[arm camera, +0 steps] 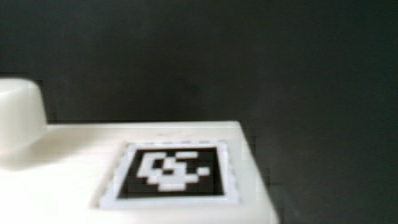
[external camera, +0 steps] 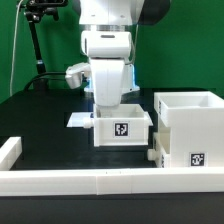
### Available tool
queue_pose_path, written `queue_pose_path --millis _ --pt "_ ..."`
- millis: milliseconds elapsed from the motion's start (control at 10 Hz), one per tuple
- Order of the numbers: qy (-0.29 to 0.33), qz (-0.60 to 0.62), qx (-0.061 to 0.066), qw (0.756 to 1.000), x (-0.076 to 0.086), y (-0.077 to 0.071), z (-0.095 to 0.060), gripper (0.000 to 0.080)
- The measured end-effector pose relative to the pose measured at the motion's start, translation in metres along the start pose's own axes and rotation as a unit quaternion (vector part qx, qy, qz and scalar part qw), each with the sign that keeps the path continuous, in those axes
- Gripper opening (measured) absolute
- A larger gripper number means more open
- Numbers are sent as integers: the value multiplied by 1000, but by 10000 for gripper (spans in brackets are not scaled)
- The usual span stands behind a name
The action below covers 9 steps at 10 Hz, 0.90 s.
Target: Assemble drawer
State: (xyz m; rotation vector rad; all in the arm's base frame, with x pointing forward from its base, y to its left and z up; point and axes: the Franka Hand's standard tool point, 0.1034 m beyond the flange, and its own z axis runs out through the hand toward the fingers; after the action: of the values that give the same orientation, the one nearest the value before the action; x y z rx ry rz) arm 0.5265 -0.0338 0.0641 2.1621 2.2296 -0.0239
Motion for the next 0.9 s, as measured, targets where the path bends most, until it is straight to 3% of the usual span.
queue_pose_path --millis 200,400,900 --pt "2 -8 -4 1000 9 13 -2 42" --pt "3 -8 0 1000 15 19 -1 42" --pt "5 9 3 1000 23 17 2 42"
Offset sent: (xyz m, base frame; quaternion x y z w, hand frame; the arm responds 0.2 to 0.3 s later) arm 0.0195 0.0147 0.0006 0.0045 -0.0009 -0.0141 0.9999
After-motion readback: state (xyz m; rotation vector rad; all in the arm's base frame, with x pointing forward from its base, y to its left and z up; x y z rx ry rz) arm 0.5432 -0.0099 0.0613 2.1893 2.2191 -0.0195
